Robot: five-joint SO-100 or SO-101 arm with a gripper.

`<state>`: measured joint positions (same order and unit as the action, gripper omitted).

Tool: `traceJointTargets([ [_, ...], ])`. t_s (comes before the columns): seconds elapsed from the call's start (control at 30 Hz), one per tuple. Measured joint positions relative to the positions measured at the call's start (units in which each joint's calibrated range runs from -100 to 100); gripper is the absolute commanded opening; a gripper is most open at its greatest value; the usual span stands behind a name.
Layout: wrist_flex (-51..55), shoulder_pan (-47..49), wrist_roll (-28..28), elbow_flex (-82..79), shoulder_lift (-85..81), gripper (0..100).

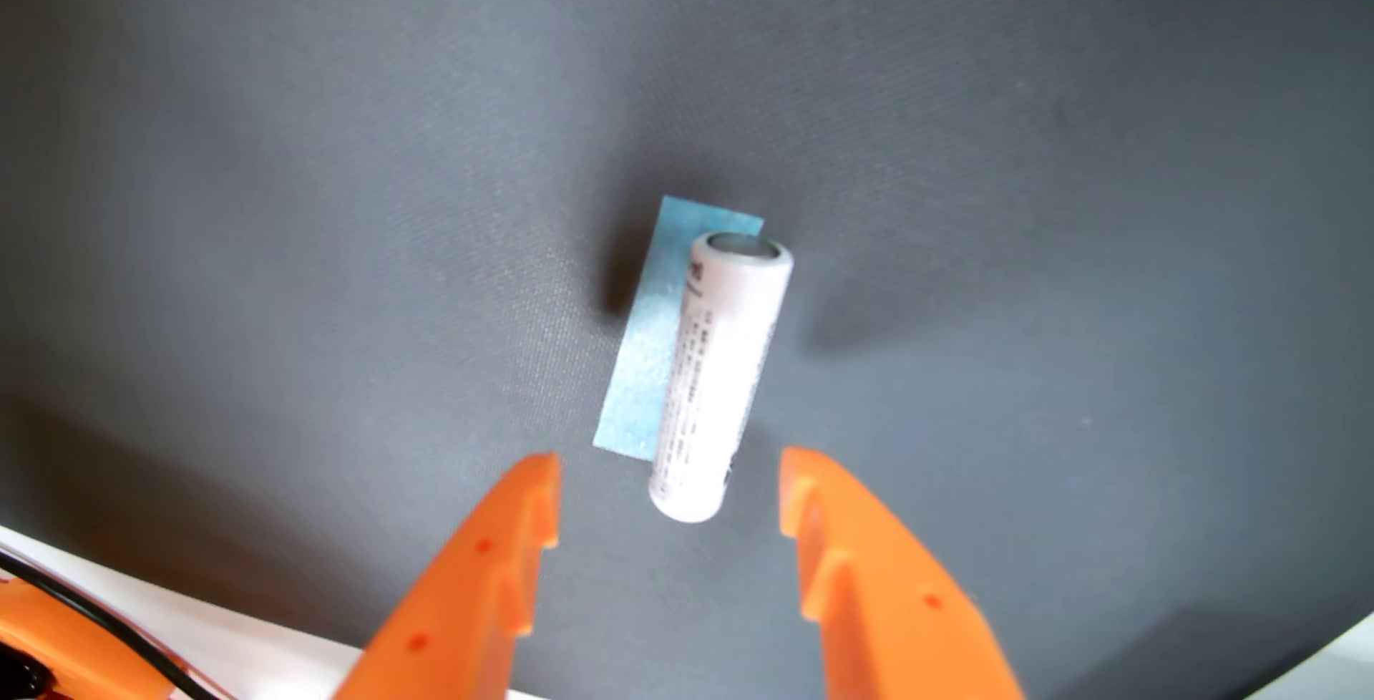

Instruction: Insert Battery

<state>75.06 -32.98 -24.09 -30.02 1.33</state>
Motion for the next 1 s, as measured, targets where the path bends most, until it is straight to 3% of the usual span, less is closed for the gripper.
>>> traceJointTargets([
  [0.37,-5.27,-1.88,-1.38,0.00,0.00,18],
  [1.0,-5.27,-1.72,0.00,0.00,2.83,18],
])
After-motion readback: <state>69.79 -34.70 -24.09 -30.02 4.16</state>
